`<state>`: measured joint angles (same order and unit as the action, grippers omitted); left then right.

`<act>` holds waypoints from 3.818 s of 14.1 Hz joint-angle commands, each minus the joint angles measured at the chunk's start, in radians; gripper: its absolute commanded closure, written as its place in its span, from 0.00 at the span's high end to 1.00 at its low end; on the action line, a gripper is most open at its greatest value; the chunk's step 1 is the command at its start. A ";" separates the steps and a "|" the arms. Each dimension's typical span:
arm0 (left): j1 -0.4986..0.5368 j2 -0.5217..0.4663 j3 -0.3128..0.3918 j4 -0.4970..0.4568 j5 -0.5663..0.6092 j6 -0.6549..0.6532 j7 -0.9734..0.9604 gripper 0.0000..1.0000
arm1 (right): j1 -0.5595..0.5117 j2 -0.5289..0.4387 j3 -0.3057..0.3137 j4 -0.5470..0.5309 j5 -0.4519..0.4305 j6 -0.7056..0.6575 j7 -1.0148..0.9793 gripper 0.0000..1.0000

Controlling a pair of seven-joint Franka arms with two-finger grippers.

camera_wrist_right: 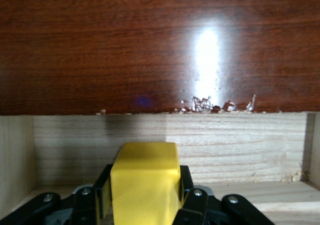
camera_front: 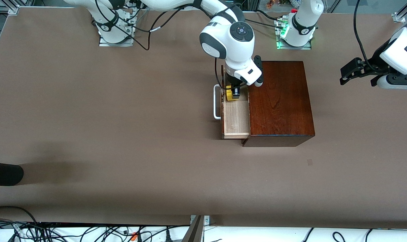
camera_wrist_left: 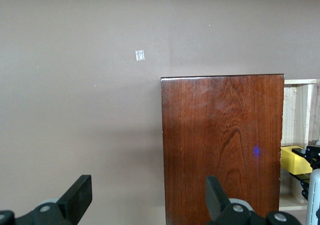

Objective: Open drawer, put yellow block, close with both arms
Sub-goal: 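Lower the cube into the drawer and open the right gripper, then lift the right gripper away from the drawer and retract it, then move the left gripper down to the drawer front beside the handle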

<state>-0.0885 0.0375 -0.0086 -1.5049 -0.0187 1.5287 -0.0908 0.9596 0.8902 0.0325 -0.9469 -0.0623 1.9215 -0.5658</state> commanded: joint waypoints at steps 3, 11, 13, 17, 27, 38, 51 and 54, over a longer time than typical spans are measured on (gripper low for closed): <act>-0.002 0.009 0.002 -0.012 -0.018 0.019 0.020 1.00 | 0.011 0.027 -0.008 0.023 -0.008 -0.003 0.035 0.02; 0.000 0.010 0.003 -0.012 -0.018 0.019 0.022 1.00 | 0.016 0.009 -0.011 0.030 -0.002 -0.056 0.084 1.00; 0.000 0.010 0.003 -0.012 -0.018 0.019 0.020 1.00 | 0.011 -0.054 -0.011 0.033 0.004 -0.100 0.086 1.00; 0.000 0.016 0.003 -0.011 -0.018 0.019 0.020 1.00 | -0.060 -0.224 -0.014 0.030 0.059 -0.206 0.083 1.00; -0.022 0.035 -0.072 0.003 -0.036 0.019 0.003 1.00 | -0.526 -0.726 -0.068 -0.236 0.104 -0.450 0.142 1.00; -0.227 0.229 -0.317 0.088 -0.024 0.163 0.019 1.00 | -0.821 -0.864 -0.107 -0.602 0.151 -0.375 0.480 1.00; -0.459 0.538 -0.315 0.126 0.147 0.404 0.681 1.00 | -0.811 -0.840 -0.132 -0.561 0.105 -0.355 0.478 1.00; -0.459 0.558 -0.310 0.112 0.238 0.401 0.808 1.00 | -0.811 -0.830 -0.134 -0.555 0.102 -0.365 0.471 1.00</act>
<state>-0.5363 0.5683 -0.3279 -1.4241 0.1632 1.9400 0.6231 0.1476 0.0583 -0.1057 -1.5153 0.0572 1.5645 -0.1074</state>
